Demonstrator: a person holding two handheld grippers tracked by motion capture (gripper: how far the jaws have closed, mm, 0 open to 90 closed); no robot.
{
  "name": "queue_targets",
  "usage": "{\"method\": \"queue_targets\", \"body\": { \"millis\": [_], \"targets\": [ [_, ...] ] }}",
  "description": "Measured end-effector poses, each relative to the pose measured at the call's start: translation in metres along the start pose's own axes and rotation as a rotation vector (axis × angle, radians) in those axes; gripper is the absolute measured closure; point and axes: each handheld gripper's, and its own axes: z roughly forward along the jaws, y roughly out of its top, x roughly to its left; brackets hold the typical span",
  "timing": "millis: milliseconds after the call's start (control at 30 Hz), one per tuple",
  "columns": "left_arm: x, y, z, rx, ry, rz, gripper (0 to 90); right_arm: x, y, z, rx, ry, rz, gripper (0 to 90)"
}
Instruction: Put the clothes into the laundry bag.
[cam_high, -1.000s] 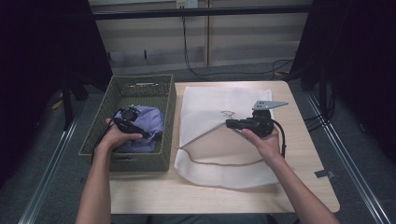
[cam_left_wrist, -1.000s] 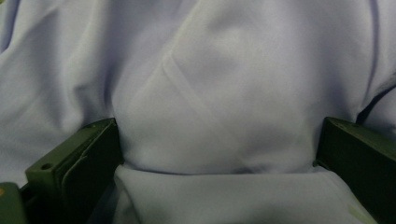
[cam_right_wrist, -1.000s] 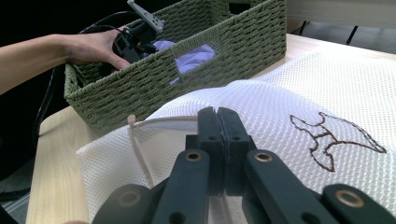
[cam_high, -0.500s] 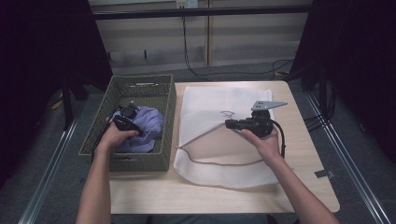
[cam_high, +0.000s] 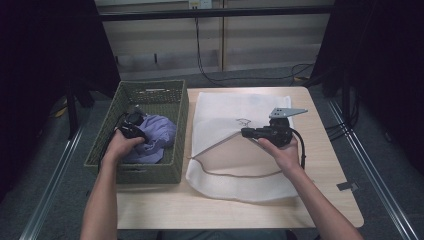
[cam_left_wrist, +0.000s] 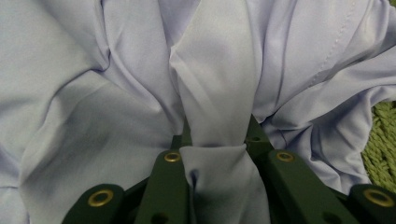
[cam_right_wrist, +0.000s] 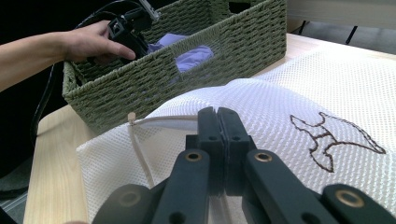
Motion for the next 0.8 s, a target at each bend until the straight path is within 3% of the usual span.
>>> {"method": "queue_targets", "body": {
  "millis": [167,200,433,667,733,767,800],
  "targets": [
    [0.002,0.000,-0.006,-0.021,-0.012,0.001,77.6,-0.001,0.000,-0.001,-0.001,-0.002,0.002,90.0],
    [0.002,0.000,-0.007,-0.039,-0.017,-0.013,77.7,-0.001,0.000,0.000,-0.002,-0.002,0.001,90.0],
    [0.007,-0.004,-0.031,-0.133,-0.052,-0.005,77.7,-0.001,0.001,-0.001,-0.003,0.001,0.003,90.0],
    [0.007,-0.008,-0.044,-0.211,-0.070,-0.007,77.8,-0.001,0.001,-0.002,-0.007,-0.002,0.003,90.0],
    [0.006,-0.009,-0.048,-0.254,-0.086,-0.029,77.8,-0.001,0.001,-0.002,-0.008,-0.002,0.005,90.0],
    [0.007,-0.009,-0.049,-0.249,-0.078,-0.011,77.8,-0.001,0.001,-0.002,-0.007,-0.001,0.005,90.0],
    [0.007,-0.010,-0.050,-0.265,-0.081,-0.018,77.8,-0.001,0.001,-0.001,-0.007,-0.003,0.002,90.0]
  ]
}}
